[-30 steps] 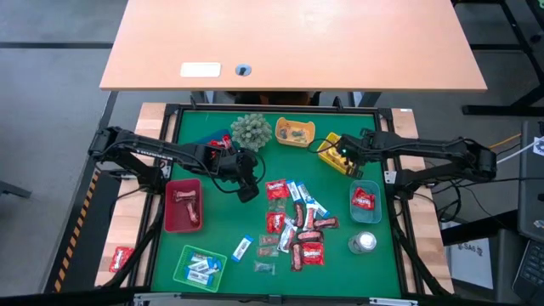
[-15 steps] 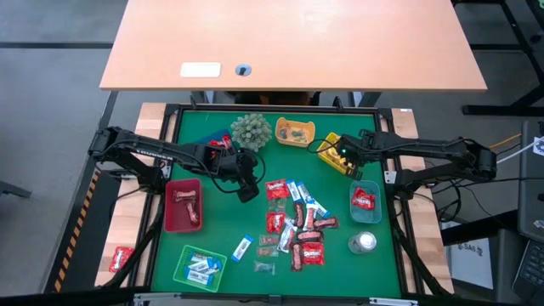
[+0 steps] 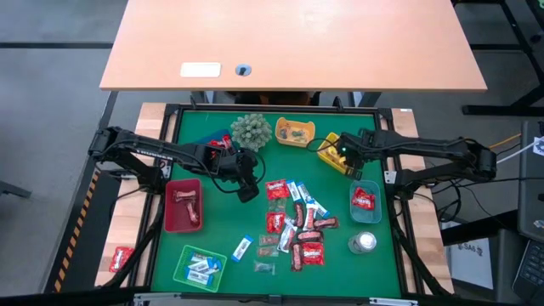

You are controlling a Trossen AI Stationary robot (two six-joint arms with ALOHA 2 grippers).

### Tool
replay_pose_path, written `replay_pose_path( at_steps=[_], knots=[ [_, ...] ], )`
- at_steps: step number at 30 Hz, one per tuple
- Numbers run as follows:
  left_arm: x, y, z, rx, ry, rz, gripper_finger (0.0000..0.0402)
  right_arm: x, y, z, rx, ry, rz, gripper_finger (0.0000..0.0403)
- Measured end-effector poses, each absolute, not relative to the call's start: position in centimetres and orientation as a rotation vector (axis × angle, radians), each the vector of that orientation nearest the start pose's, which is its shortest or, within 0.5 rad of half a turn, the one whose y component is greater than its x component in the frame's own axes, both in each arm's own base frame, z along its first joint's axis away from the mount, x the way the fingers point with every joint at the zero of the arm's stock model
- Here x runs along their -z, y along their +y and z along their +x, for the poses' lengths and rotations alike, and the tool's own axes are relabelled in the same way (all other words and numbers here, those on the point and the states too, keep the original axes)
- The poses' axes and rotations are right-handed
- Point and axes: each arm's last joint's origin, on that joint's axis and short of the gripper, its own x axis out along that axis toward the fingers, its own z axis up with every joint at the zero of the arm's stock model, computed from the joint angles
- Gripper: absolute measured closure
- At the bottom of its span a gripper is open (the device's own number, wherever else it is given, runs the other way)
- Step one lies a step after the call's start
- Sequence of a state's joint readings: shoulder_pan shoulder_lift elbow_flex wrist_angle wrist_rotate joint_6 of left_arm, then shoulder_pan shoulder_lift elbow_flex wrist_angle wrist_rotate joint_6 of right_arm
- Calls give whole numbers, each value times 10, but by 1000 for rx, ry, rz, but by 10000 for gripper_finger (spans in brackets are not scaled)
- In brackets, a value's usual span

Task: Sort candy
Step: Put the yellow candy into the yellow bin, then put the red candy into the gray bin

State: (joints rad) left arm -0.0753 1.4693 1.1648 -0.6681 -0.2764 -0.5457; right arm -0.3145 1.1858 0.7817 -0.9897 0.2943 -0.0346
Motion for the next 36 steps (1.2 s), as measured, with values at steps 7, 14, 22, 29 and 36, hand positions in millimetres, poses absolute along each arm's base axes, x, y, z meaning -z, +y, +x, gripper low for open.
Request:
replay_pose_path(
  at_steps=[7,14,22,29,36],
  knots=[
    [-271,-15,299,-438,877,-332,283,-246,-69,184,492,1351,-15,239],
    [-271,-15,299,-438,877,-332,283,-273,-68,193,416,1247,54,239],
    [-271,-14,299,-461,868,-318,283,-287,-63,217,53,969,250,239],
    [-271,-13,299,-472,863,-312,283,-285,-47,242,-90,800,192,239],
    [-271,-13,299,-474,859,-312,283,-275,-32,260,-115,796,132,239]
  ],
)
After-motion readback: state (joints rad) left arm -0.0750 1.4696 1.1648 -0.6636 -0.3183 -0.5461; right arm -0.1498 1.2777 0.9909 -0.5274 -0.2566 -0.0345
